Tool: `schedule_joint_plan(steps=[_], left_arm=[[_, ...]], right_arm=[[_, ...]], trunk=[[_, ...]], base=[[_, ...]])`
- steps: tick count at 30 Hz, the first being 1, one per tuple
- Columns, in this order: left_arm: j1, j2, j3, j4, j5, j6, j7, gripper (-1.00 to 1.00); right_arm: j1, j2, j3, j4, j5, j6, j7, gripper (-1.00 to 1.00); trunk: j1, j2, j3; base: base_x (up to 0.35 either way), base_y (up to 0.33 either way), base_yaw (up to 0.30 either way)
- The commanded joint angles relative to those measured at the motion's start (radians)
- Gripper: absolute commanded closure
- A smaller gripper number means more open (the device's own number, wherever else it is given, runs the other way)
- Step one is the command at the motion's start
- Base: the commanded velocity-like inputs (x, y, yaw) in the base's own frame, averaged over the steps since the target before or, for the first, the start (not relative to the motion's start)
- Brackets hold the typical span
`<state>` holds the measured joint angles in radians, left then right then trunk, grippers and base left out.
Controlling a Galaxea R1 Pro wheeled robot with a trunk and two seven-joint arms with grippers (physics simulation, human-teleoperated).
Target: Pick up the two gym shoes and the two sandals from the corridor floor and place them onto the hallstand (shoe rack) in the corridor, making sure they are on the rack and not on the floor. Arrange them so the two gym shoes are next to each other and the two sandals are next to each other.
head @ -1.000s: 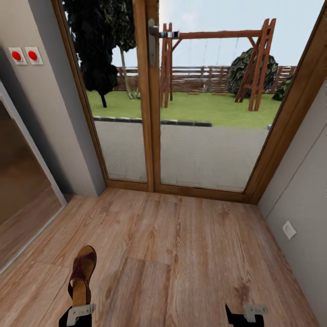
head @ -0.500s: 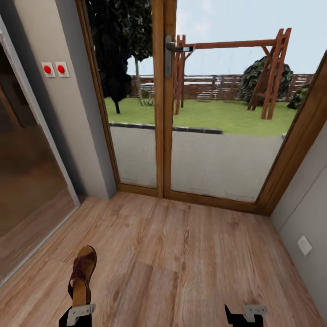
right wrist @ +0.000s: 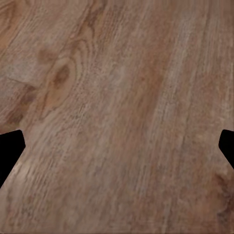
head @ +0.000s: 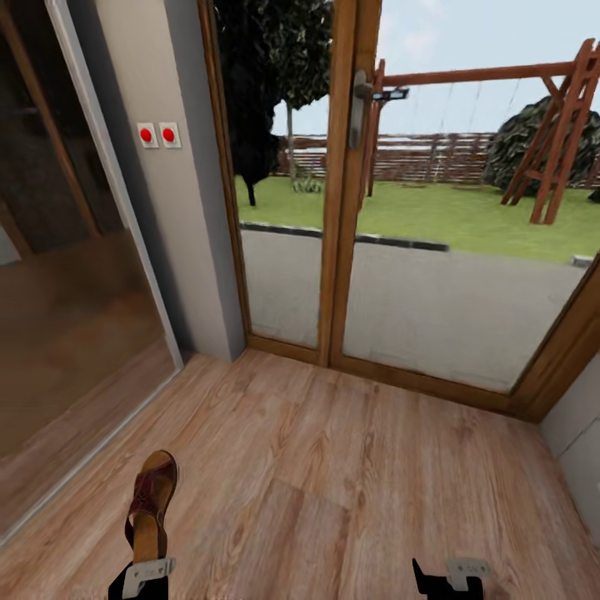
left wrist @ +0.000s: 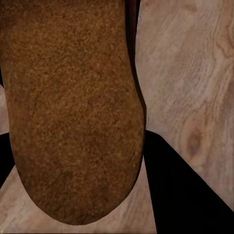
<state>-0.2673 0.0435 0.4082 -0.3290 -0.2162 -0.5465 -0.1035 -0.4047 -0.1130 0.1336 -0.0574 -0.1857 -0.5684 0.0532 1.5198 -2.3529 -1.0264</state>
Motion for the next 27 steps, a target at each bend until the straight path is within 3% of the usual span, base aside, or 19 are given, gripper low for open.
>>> schedule_joint_plan(steps=[1, 22, 27], left_arm=[[-0.001, -0.001, 0.009, 0.001, -0.007, -0.003, -0.007, 1.0], [-0.001, 0.0, 0.013, 0.0, -0.002, 0.001, -0.001, 1.0], [-0.001, 0.001, 0.013, 0.0, 0.03, 0.001, 0.009, 1.0]], right_arm=[[0.0, 0.0, 0.006, 0.001, -0.011, -0.003, 0.005, -1.0], [0.0, 0.0, 0.006, 0.001, -0.011, -0.004, 0.002, -1.0], [0.0, 0.001, 0.006, 0.001, -0.011, -0.004, 0.001, -1.0]], trunk=[[-0.004, 0.007, 0.002], [-0.012, 0.021, -0.01], [-0.012, 0.021, -0.014]], base=[[0.0, 0.0, 0.259], [0.0, 0.0, 0.259], [0.0, 0.0, 0.259]])
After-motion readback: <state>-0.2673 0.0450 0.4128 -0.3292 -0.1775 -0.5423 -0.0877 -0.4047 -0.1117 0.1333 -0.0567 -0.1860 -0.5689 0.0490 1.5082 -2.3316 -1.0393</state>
